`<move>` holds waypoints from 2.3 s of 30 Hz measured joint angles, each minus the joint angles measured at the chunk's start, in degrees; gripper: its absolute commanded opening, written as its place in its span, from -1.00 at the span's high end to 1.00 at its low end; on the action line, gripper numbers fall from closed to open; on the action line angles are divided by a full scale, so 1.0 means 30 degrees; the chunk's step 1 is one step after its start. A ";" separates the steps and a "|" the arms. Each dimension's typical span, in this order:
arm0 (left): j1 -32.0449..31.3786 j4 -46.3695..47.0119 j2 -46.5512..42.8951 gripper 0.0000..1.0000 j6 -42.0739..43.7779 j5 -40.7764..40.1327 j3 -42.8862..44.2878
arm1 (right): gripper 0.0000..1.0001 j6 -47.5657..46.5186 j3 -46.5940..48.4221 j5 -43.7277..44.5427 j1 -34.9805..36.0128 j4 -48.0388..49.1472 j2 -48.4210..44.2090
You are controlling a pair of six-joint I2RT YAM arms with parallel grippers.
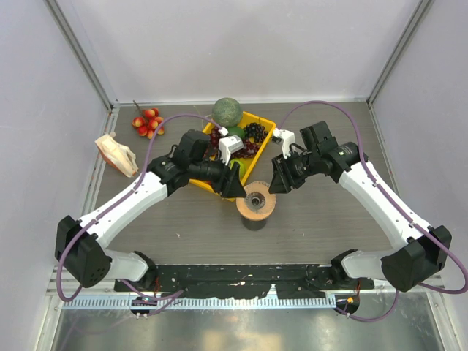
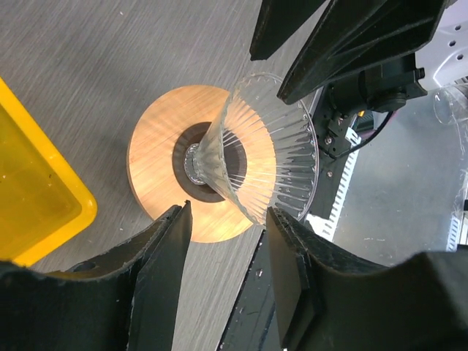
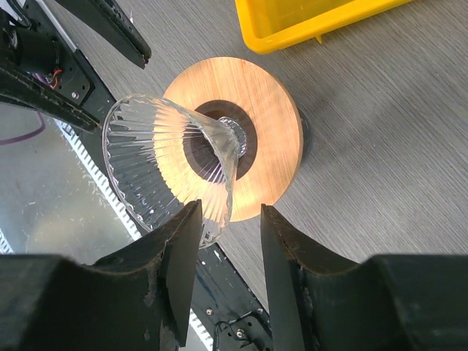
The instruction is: Place the coffee filter in the dripper
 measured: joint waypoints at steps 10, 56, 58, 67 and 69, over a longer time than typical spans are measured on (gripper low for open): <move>0.0000 -0.0452 0.0852 0.06 -0.0160 -0.0576 0.0576 | 0.17 0.0007 0.0007 -0.0153 0.0000 0.0000 0.0270; 0.0044 -0.0852 0.2273 1.00 -0.1515 -0.0517 0.1843 | 0.89 0.0248 0.0940 -0.0532 0.0000 0.0335 0.1749; 0.0044 -0.0678 0.2273 1.00 -0.1530 -0.0510 0.1749 | 0.89 0.0270 0.0758 -0.0510 0.0000 0.0539 0.1625; 0.0102 0.0168 0.2171 1.00 -0.1654 -0.0459 0.1304 | 0.90 0.0510 0.0124 -0.0401 -0.0051 0.1282 0.1195; 0.0124 0.0299 0.2127 1.00 -0.1668 -0.0437 0.1202 | 0.90 0.0546 -0.0036 -0.0372 -0.0051 0.1494 0.1078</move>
